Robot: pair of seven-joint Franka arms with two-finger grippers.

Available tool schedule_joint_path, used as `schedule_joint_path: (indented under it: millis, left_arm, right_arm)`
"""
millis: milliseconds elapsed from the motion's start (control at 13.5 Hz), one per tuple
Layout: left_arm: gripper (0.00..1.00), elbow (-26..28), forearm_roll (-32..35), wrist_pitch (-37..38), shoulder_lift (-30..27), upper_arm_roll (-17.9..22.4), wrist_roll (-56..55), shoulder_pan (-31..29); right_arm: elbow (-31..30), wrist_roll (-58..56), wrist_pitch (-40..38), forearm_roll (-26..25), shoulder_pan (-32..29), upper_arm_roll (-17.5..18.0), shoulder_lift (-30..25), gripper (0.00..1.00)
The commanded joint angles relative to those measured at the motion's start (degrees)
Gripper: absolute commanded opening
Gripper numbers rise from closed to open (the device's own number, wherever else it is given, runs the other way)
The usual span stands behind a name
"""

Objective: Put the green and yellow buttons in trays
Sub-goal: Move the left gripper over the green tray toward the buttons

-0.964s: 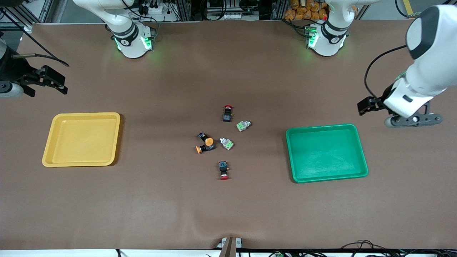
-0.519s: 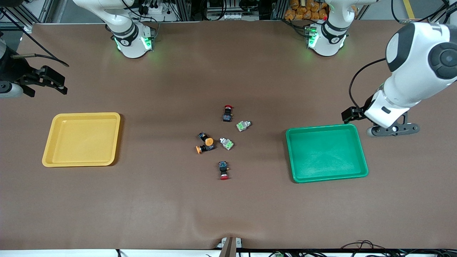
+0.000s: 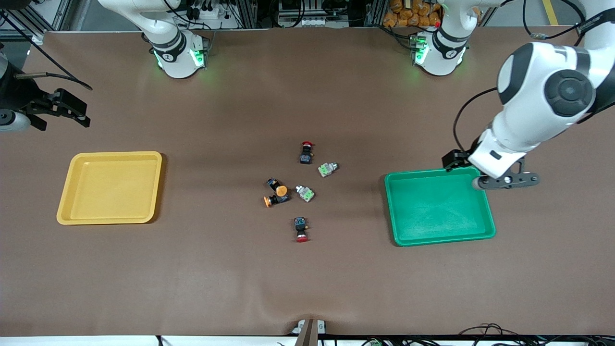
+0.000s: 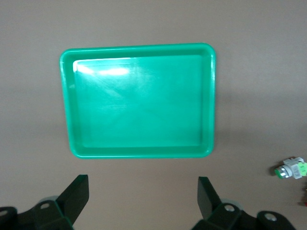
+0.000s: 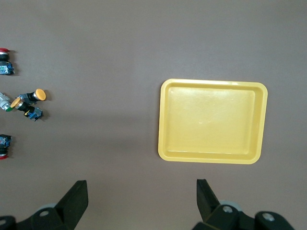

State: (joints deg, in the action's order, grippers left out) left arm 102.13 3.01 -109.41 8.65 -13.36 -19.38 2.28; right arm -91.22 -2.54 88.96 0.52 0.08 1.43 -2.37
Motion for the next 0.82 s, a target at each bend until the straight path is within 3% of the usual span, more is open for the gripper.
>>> schedule_joint_path:
  millis: [0, 593, 742]
  left_arm:
    - [1.00, 2.1, -0.5, -3.5, -0.2, 0.1, -3.7, 2.5]
    - [1.00, 6.0, -0.4, -6.9, 0.6, 0.1, -14.7, 8.9]
    - [1.00, 7.0, -0.5, -9.5, 1.1, 0.1, -15.0, 9.6]
  right_arm:
    - [0.3, 0.3, -0.1, 0.8, -0.8, 0.3, 0.6, 1.00]
    - [0.3, 0.2, 0.0, -0.4, -0.4, 0.4, 5.2, 1.00]
    - [0.7, 0.3, -0.7, -1.0, -0.6, 0.4, 9.7, 1.00]
